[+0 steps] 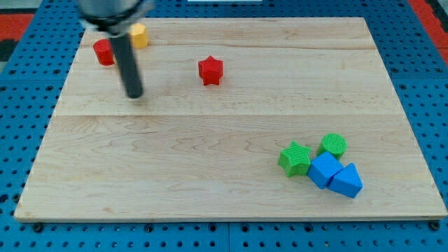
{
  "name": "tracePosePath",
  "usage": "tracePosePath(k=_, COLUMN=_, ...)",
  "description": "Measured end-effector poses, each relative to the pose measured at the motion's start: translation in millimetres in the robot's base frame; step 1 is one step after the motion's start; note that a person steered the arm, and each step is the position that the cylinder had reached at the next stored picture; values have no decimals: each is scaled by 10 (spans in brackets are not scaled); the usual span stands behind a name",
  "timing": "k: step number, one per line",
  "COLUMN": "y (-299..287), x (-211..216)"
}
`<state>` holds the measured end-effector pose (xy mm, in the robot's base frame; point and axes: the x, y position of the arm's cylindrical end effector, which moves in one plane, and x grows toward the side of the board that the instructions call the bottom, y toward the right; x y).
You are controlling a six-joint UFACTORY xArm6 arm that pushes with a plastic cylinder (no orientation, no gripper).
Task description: Place the red circle in between the yellow blocks
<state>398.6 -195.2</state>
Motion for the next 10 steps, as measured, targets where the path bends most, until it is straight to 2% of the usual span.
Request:
tracePosePath(k=1, y=-855, x=-246)
tracePosePath(k=2, y=-1088, x=-1075)
tracePosePath(k=3, y=-894, x=-1649)
tracePosePath(k=5, y=643, x=-966)
tracePosePath(k=6, y=633, x=-985)
tracePosePath(k=7, y=448, x=-1258)
tracePosePath(k=10, y=-852, x=-1375)
